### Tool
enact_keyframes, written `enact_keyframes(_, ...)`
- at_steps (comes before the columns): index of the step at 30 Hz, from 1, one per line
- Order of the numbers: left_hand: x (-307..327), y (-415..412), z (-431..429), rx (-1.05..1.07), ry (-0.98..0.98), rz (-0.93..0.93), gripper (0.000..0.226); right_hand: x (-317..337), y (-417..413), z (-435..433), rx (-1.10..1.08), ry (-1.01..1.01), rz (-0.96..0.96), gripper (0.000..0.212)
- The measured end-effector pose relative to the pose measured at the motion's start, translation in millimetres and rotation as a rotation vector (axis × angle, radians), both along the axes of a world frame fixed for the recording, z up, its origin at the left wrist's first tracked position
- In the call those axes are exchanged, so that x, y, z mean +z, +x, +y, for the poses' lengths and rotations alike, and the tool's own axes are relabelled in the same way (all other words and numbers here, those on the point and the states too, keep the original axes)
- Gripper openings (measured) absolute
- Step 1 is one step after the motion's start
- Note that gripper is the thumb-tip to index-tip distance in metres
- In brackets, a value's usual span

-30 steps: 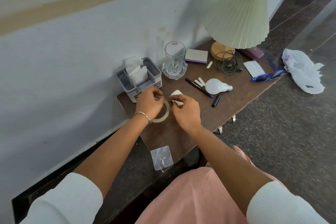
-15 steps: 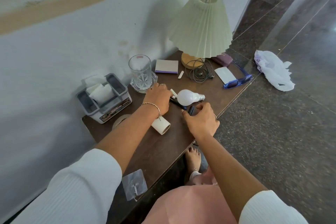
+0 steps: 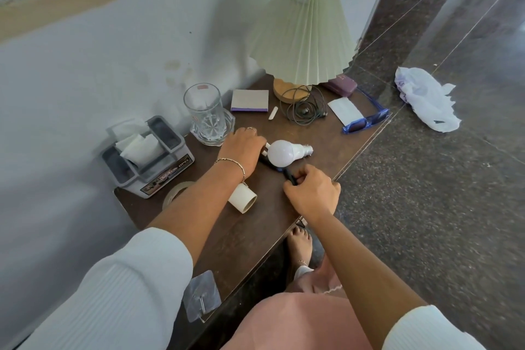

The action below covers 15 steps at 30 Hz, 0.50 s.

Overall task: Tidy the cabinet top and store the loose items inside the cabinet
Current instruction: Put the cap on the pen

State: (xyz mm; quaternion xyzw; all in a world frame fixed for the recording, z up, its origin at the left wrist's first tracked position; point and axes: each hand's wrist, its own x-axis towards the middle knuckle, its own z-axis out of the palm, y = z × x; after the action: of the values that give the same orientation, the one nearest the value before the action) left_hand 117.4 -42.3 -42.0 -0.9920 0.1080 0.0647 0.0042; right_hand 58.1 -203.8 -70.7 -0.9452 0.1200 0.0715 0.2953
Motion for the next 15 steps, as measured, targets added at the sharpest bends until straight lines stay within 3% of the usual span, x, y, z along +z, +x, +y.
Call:
enact_keyframes(11,1.8,-8.1,10.5,-0.138,0.173,0.032,0.029,-2.1,-17.3,-7.9,0.116,0.138,0.007,0.014)
enact_keyframes(15,13.6,-13.4,22.4,-0.129,0.064,0.022,0.019,6.3,-21.8,-3.7,0.102,0.336,-0.031,0.019)
